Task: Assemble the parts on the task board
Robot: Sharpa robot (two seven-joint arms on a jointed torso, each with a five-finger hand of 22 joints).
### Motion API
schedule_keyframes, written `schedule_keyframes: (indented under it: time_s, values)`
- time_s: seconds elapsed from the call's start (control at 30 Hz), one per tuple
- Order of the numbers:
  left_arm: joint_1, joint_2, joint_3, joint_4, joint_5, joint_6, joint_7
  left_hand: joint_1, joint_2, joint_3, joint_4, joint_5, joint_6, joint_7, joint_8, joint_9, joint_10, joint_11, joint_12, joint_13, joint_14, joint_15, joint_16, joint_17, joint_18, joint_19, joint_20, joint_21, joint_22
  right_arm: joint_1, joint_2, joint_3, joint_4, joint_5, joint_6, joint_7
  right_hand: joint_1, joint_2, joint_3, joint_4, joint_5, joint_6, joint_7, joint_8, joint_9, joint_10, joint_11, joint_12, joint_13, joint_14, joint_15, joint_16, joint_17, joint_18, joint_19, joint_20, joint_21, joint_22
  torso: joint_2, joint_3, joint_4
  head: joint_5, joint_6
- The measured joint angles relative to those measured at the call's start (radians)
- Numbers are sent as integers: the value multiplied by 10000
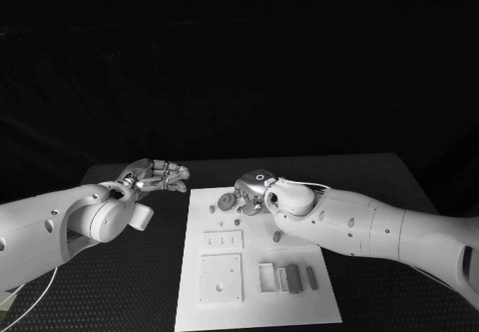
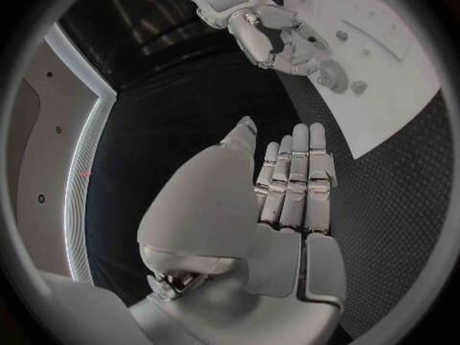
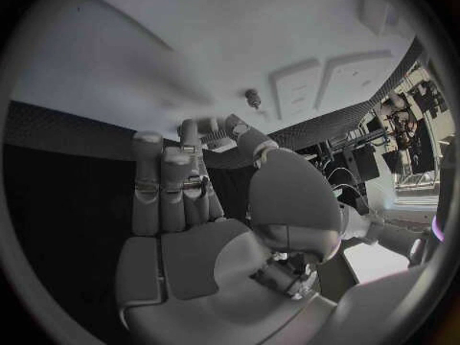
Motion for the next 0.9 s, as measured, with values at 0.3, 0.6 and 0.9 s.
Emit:
schedule_keyframes:
  time_s: [0.3, 0.6, 0.9]
  values:
    - [0, -9, 0, 3, 0, 1, -1, 0, 0, 0, 0, 0, 0, 0, 0, 0, 0, 0, 0, 0, 0, 0, 0, 9, 0, 0, 0, 0, -1, -2, -76, 0, 31, 2, -7, -20, 0, 0, 0, 0, 0, 2, -3, 0, -1, 0, 0, 39, 34, 2, 2, 0, 0, 0, 15, 16, 0, 6, 0, -1, 1, -14, -6]
    - [0, -13, 0, 7, 0, 1, -2, 0, 0, 0, 0, 0, 0, 0, 0, 0, 0, 0, 0, 1, 0, 0, -39, 16, -1, -1, 1, 0, -2, -2, -239, 0, 187, 6, -78, -35, 0, 0, 0, 0, 0, 14, -15, 0, -2, -1, -1, 39, 60, 3, 3, 0, 0, 0, 15, 18, 0, 7, 0, -7, 6, -26, 4]
    - [0, -56, 0, 12, -1, 2, -3, 0, 0, 0, 0, 0, 0, 0, 0, 0, 0, 0, 0, 1, 0, 0, -39, 26, 0, -1, 1, 0, 7, 1, -693, 157, 820, 105, -635, 10, 98, -19, -29, -30, 0, 15, -15, 0, 3, -1, -1, 77, 203, -3, -2, 39, 0, 0, 71, -8, 1, 6, -3, -17, 5, -27, 29]
